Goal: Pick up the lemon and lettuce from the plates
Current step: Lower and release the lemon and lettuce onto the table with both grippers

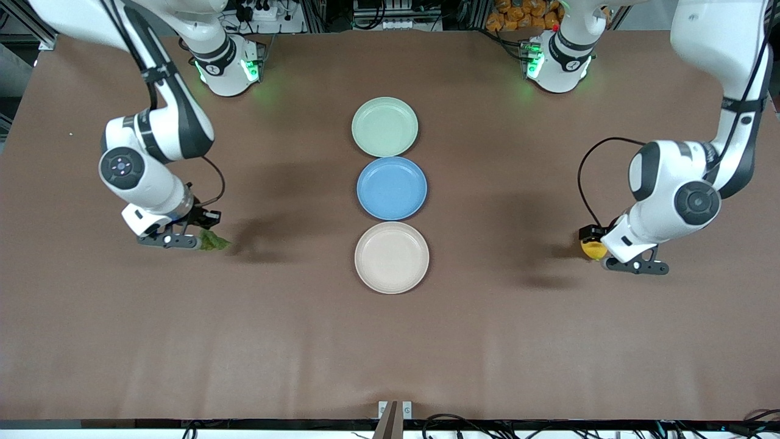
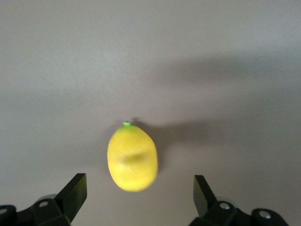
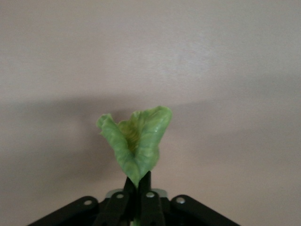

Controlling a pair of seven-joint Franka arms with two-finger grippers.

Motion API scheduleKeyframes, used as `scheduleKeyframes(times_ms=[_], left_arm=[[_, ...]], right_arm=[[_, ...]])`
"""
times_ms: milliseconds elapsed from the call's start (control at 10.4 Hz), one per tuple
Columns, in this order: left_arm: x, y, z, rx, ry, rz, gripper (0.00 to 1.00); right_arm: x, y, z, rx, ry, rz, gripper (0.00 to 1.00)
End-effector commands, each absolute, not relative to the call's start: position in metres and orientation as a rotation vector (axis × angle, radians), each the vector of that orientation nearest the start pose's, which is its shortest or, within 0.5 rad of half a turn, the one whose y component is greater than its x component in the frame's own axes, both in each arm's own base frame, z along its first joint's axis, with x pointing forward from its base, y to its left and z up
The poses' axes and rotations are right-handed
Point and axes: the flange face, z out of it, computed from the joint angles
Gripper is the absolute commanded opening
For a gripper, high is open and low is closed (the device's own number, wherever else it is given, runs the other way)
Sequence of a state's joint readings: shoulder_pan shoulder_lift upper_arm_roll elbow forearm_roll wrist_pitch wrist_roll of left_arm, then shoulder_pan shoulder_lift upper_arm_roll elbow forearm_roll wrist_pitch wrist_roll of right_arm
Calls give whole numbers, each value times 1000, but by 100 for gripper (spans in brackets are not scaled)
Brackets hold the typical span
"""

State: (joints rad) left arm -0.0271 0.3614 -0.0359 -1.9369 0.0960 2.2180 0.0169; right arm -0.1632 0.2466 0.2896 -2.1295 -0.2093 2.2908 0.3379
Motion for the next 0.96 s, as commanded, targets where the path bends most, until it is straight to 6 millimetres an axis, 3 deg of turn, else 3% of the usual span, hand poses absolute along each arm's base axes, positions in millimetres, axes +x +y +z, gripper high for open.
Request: scheduleKeyframes(times_ms=[0,191,479,670,862], left_arm=[[592,-60,372,-3067,171,41,100],[576,-70,418,-3059,151,21,100],[563,-74,495,-3084,144,-164,100],[562,-80,541,-3104,139,-227,100],[569,-83,601,-3176,107,-277,100]], right_arm=[[566,40,293,-3218,192,71,100],[575,41,319,-3226,207,42,100],[593,44,412,-3203,292,122,100],[587,48,467,-3170,314,10,100],[575,55,511,-3177,300,-57,100]])
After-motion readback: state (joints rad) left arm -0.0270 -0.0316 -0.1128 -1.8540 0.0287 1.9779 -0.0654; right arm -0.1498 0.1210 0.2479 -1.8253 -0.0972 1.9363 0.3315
